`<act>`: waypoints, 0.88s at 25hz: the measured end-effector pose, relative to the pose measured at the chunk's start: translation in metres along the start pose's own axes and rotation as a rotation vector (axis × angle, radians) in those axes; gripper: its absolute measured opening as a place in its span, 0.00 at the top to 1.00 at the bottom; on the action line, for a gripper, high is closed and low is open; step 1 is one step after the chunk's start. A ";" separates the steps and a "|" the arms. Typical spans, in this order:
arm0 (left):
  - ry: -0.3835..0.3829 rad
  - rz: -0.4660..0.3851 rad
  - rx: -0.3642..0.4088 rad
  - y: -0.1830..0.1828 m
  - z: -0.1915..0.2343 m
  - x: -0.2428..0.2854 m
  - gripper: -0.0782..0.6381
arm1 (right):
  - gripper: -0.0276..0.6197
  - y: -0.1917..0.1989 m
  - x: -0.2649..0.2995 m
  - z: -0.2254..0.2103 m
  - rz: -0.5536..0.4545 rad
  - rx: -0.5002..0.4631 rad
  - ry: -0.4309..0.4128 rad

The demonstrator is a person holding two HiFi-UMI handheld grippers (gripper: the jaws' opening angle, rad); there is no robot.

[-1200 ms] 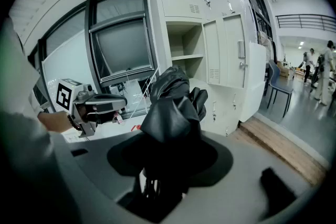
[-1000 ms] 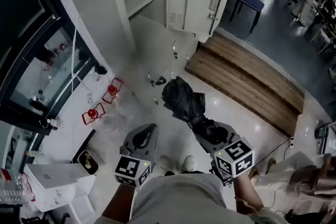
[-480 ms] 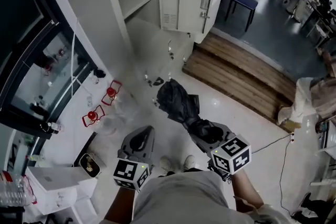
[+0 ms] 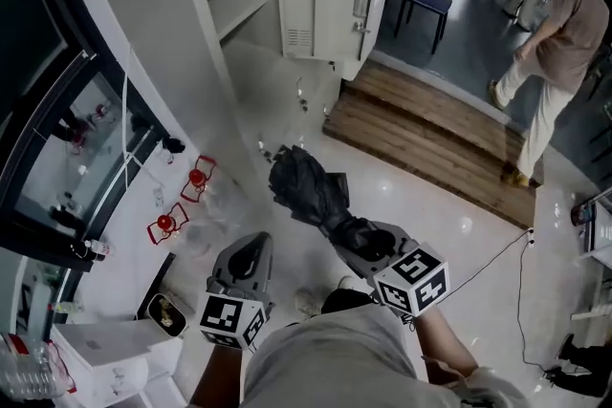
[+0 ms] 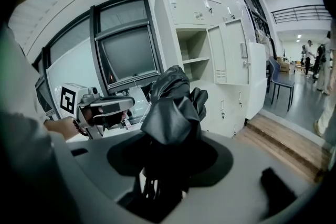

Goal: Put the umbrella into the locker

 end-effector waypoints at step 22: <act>-0.059 -0.016 0.012 -0.021 0.063 0.077 0.86 | 0.63 -0.052 0.081 -0.074 0.008 -0.026 -0.060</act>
Point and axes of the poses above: the fingertips, and each gripper's own axes: x forward along the fingers, z to its left, y out of its underside, the point moved 7 cm from there along -x, backward along the fingers, and after that the axes turned 5 degrees about y, right-handed, at the moved point
